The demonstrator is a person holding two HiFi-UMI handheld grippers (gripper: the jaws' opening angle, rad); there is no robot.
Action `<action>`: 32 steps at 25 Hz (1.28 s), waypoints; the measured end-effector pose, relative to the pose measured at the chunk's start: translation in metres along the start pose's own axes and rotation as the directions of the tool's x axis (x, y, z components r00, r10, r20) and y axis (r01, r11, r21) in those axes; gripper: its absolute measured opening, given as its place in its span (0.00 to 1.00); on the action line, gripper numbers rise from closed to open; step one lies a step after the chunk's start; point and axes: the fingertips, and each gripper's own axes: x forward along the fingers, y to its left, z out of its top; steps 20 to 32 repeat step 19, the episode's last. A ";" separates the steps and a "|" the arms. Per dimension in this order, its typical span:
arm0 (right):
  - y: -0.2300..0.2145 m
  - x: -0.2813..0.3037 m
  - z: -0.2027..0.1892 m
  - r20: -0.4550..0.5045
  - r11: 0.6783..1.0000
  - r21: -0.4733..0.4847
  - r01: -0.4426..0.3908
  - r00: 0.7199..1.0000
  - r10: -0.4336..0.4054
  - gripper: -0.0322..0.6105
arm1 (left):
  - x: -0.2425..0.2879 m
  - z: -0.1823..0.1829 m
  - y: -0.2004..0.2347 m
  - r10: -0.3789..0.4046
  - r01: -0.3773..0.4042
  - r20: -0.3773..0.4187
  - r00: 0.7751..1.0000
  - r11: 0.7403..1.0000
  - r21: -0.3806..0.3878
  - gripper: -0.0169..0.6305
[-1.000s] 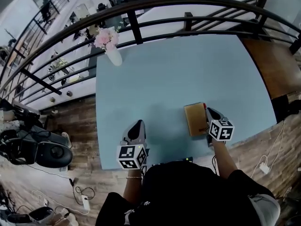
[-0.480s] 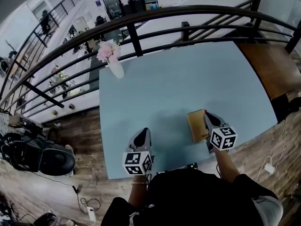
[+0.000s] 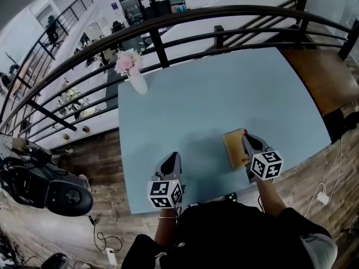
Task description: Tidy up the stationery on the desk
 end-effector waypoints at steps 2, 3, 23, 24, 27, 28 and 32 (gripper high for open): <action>0.000 -0.001 -0.001 0.001 1.000 0.006 -0.001 1.000 0.001 0.06 | 0.000 -0.001 -0.001 0.001 -0.001 -0.001 1.000 1.000 0.001 0.02; 0.000 -0.001 -0.001 0.001 1.000 0.008 -0.001 1.000 0.001 0.06 | -0.001 -0.001 -0.001 0.001 -0.001 -0.002 1.000 1.000 0.001 0.02; 0.006 -0.003 0.006 0.008 0.999 0.017 -0.029 1.000 0.029 0.06 | -0.005 0.004 0.001 0.023 -0.023 0.006 1.000 1.000 -0.004 0.02; 0.006 -0.003 0.006 0.008 0.999 0.017 -0.029 1.000 0.029 0.06 | -0.005 0.004 0.001 0.023 -0.023 0.006 1.000 1.000 -0.004 0.02; 0.006 -0.003 0.006 0.008 0.999 0.017 -0.029 1.000 0.029 0.06 | -0.005 0.004 0.001 0.023 -0.023 0.006 1.000 1.000 -0.004 0.02; 0.006 -0.003 0.006 0.008 0.999 0.017 -0.029 1.000 0.029 0.06 | -0.005 0.004 0.001 0.023 -0.023 0.006 1.000 1.000 -0.004 0.02; 0.006 -0.003 0.006 0.008 0.999 0.017 -0.029 1.000 0.029 0.06 | -0.005 0.004 0.001 0.023 -0.023 0.006 1.000 1.000 -0.004 0.02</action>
